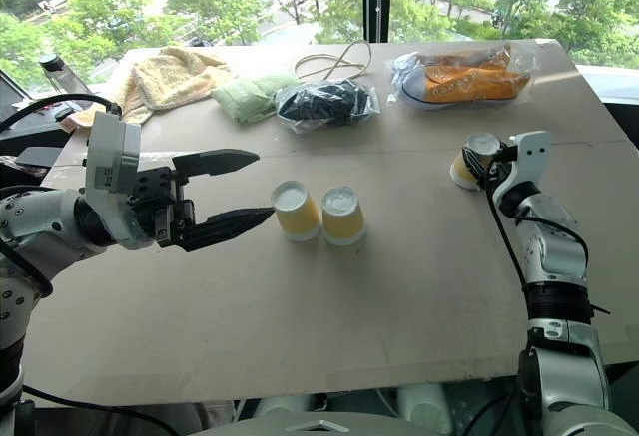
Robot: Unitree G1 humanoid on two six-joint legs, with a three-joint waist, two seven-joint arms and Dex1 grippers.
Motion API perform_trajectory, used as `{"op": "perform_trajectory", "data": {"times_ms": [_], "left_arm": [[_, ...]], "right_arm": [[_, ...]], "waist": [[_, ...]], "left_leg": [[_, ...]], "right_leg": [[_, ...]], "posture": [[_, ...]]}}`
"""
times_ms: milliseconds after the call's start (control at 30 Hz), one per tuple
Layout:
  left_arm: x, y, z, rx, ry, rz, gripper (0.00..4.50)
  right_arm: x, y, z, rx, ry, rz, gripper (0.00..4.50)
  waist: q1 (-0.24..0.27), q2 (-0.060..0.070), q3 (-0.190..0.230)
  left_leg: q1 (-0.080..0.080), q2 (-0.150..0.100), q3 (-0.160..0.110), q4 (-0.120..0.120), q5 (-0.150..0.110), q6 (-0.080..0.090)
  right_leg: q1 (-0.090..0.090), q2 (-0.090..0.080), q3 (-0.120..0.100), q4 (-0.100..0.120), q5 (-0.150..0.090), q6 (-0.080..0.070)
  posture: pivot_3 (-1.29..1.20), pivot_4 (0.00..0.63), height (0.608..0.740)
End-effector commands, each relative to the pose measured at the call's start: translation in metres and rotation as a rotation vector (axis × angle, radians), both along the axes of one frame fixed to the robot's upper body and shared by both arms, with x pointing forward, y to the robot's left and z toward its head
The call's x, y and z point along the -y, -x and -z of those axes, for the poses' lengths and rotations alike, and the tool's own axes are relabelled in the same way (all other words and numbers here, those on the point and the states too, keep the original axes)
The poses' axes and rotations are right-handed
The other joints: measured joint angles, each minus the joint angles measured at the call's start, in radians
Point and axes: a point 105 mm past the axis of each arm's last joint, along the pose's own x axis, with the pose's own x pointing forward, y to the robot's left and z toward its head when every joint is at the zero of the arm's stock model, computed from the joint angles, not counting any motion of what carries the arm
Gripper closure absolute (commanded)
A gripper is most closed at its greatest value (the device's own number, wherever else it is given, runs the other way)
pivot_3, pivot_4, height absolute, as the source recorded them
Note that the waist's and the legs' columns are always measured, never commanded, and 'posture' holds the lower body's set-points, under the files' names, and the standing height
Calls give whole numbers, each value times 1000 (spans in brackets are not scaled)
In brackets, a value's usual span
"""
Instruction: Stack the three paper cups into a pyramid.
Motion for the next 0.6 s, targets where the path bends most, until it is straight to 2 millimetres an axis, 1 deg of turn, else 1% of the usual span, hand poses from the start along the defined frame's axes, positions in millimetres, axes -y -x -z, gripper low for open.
{"op": "perform_trajectory", "data": {"times_ms": [33,133,167,200,233,300,400,500,533,600], "left_arm": [[-2,3,-7,46,-19,-1,0],[-9,4,-3,36,-30,-14,0],[-15,5,2,26,-42,-29,0],[-22,6,8,12,-55,-49,0],[-30,6,16,-4,-64,-76,0],[-42,8,27,-29,-65,-112,0],[-51,11,37,-45,-53,-142,0],[-55,13,47,-52,-44,-156,0],[-56,14,49,-53,-39,-160,0],[-58,15,50,-53,-32,-168,0]], "right_arm": [[2,-1,-20,82,16,5,2229],[-11,1,-38,137,14,-53,2229],[-27,4,-50,164,20,-136,2229],[-49,10,-63,189,14,-240,2229],[-73,19,-76,209,0,-362,2229],[-110,38,-95,227,-25,-546,2229],[-148,58,-103,200,4,-716,2229],[-184,81,-110,171,6,-884,2229],[-193,87,-110,159,5,-930,2229],[-206,94,-109,124,16,-984,2229]], "waist": [[0,0,0],[-1,0,0],[-4,1,0],[-8,2,1],[-17,3,2],[-26,3,2],[-23,3,2],[-12,2,1],[-10,1,1],[-3,1,1]], "left_leg": [[0,0,0,0,0,0],[0,0,0,0,0,0],[0,0,0,0,0,0],[0,0,2,0,0,0],[0,0,3,-1,0,0],[0,1,4,-2,0,0],[-1,3,2,-3,0,0],[-4,2,-1,-3,0,1],[-5,2,-2,-2,0,1],[-9,1,-2,-1,0,0]], "right_leg": [[0,0,0,0,0,0],[0,0,0,0,0,0],[0,0,0,0,0,0],[-2,0,0,0,0,0],[-3,0,1,1,0,0],[-5,1,2,2,0,0],[-7,2,3,3,0,0],[-8,0,1,2,0,0],[-8,-1,0,2,0,0],[-10,-6,-1,2,0,0]], "posture": [[0,150,740],[0,150,740],[0,150,740],[0,150,740],[0,150,740],[0,150,740],[0,150,740],[0,150,740],[0,150,740],[0,150,740]]}}
